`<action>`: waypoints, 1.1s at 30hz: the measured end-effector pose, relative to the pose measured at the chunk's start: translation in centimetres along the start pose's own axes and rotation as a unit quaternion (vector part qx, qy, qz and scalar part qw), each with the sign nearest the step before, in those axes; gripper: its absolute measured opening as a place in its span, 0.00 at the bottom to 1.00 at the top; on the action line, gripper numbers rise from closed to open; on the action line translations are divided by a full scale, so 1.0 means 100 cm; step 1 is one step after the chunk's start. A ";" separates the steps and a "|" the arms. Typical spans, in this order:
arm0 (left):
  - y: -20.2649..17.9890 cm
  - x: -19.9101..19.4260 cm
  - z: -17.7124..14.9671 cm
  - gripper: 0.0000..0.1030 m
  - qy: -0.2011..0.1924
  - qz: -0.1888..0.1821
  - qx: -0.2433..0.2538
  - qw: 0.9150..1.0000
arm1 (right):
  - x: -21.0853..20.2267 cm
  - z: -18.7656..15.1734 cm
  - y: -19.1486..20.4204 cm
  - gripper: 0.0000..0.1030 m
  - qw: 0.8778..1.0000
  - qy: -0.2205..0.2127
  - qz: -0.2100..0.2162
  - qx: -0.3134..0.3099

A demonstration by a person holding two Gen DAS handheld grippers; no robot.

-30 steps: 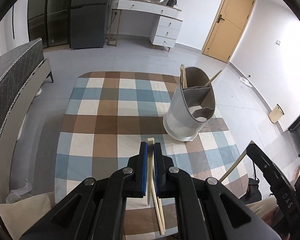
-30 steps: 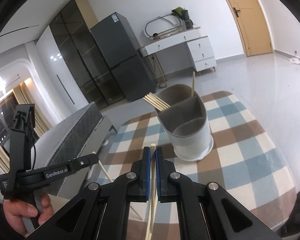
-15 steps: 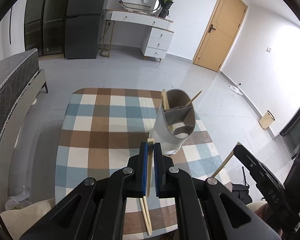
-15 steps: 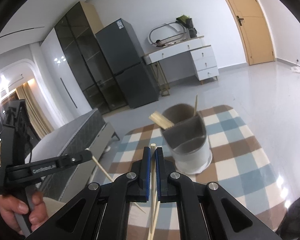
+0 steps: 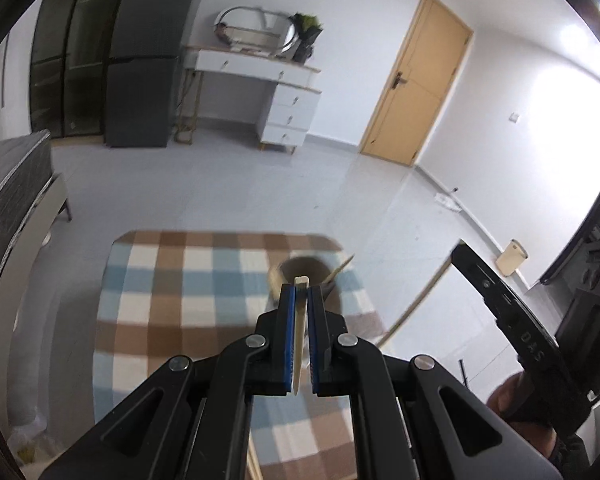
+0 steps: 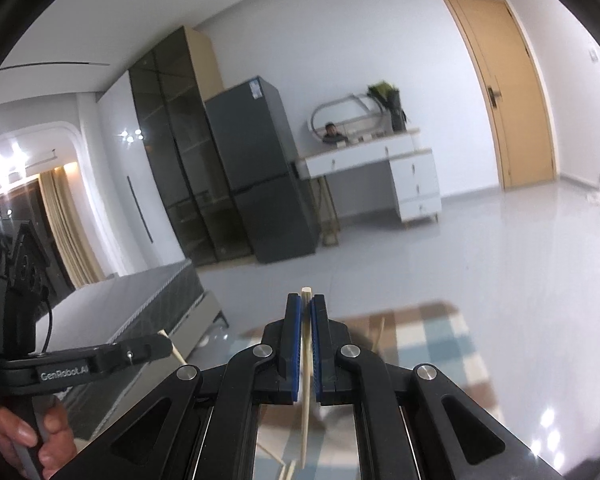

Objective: Organize utensils
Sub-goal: 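Carry both held chopsticks up over the white holder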

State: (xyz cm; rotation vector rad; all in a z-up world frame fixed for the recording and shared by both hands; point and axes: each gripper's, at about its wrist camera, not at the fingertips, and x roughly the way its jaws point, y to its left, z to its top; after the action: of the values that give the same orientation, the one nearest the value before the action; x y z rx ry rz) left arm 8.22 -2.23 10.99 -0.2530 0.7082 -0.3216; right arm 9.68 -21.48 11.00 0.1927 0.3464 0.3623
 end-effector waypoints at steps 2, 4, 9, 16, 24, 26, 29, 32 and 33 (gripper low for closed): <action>-0.001 0.003 0.010 0.01 -0.013 -0.001 -0.001 1.000 | 0.008 0.014 0.000 0.04 1.000 -0.014 0.005 -0.015; -0.001 0.009 0.020 0.01 -0.018 -0.006 -0.006 1.000 | 0.018 0.025 0.002 0.04 0.999 -0.021 -0.003 -0.040; 0.001 0.028 0.041 0.01 -0.028 -0.010 -0.015 0.999 | 0.043 0.039 0.006 0.04 0.997 -0.029 -0.001 -0.076; 0.004 0.054 0.061 0.01 -0.038 -0.016 -0.030 0.999 | 0.079 0.040 0.005 0.04 0.994 -0.035 0.002 -0.103; 0.010 0.086 0.064 0.01 -0.029 -0.008 -0.032 0.999 | 0.106 0.030 -0.004 0.04 0.993 -0.024 0.006 -0.112; 0.014 0.092 0.063 0.01 -0.027 -0.007 -0.036 0.999 | 0.111 0.028 -0.007 0.04 0.993 -0.020 0.006 -0.113; 0.019 0.095 0.064 0.01 -0.034 -0.016 -0.049 0.998 | 0.119 0.027 -0.004 0.04 0.993 -0.014 0.012 -0.121; 0.017 0.099 0.062 0.01 -0.032 -0.013 -0.045 0.998 | 0.125 0.022 -0.001 0.04 0.990 -0.006 0.013 -0.140; 0.016 0.101 0.062 0.01 -0.029 -0.013 -0.043 0.999 | 0.126 0.020 0.000 0.04 0.989 -0.003 0.012 -0.147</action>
State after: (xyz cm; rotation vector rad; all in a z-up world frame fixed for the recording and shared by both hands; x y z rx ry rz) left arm 19.86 -3.77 9.02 -0.3521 0.6619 -0.3085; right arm 21.43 -16.93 9.09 -0.0915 0.2810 0.4314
